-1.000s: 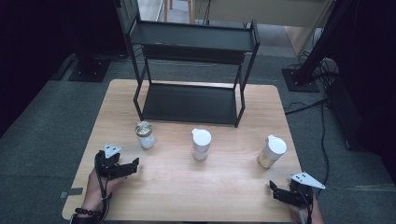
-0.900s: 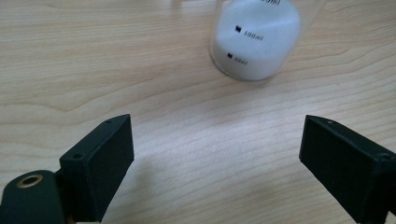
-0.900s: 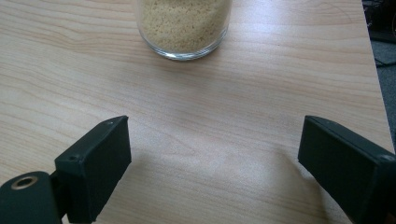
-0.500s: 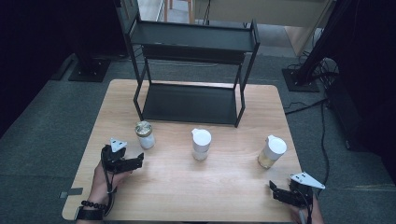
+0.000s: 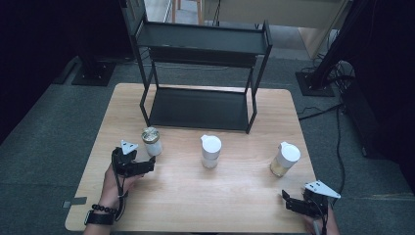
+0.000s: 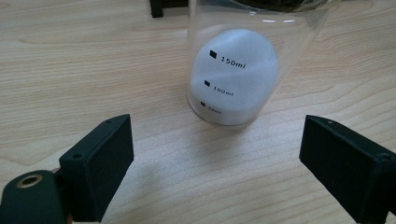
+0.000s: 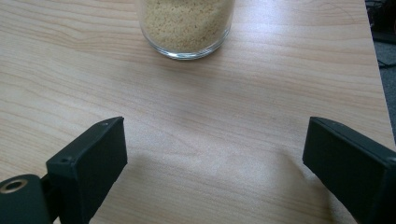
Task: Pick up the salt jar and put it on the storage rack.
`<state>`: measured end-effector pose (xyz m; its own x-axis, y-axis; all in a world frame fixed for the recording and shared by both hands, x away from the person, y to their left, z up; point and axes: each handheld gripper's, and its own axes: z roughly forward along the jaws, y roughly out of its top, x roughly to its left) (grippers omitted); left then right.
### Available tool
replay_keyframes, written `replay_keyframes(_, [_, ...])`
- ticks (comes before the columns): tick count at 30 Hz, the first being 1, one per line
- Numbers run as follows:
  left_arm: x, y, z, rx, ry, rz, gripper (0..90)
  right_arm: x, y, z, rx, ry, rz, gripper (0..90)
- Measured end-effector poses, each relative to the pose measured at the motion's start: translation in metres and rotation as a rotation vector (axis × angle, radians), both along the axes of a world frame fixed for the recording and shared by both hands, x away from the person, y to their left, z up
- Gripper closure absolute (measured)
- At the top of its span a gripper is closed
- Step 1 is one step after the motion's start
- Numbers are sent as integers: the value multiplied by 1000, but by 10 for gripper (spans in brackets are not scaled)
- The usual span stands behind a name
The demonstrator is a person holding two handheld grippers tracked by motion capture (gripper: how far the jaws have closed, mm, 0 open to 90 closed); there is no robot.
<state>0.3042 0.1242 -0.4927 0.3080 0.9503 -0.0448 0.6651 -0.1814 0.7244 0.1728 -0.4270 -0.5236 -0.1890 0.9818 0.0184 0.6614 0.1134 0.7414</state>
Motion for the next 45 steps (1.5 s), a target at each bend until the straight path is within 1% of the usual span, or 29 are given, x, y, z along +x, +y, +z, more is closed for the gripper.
replay_keyframes(5, [4,-5,-1,7,2,1,101,0,0,0,-1,-2,1,62])
replay_keyframes(15, [13,-10,5,11,-9,10,101,0,0,0,-2,-1,3,62])
replay_keyframes(19, [16,-13,7,0,-7,19,100,0,0,0,0,1,2,62])
replay_keyframes(22, [18,-13,8,0,-8,23,99,0,0,0,-1,0,4,62])
replay_keyframes(23, [19,-14,8,2,-7,22,79,0,0,0,-1,0,5,62])
replay_keyframes(24, [21,-15,9,-3,2,2,7,0,0,0,0,0,5,62])
replay_keyframes(25, [22,-16,10,0,-1,3,5,0,0,0,1,0,5,62])
replay_keyframes(29, [23,-18,13,7,-6,9,6,0,0,0,2,1,6,62])
replay_keyframes(31, [25,-20,14,25,-6,12,19,0,0,0,1,1,7,62])
replay_keyframes(35, [28,-23,16,30,-6,15,22,0,0,0,2,1,7,62])
replay_keyframes(39, [31,-24,18,21,-10,17,33,0,0,0,2,1,8,62])
replay_keyframes(45, [35,-27,22,22,-13,13,48,0,0,0,2,2,11,62])
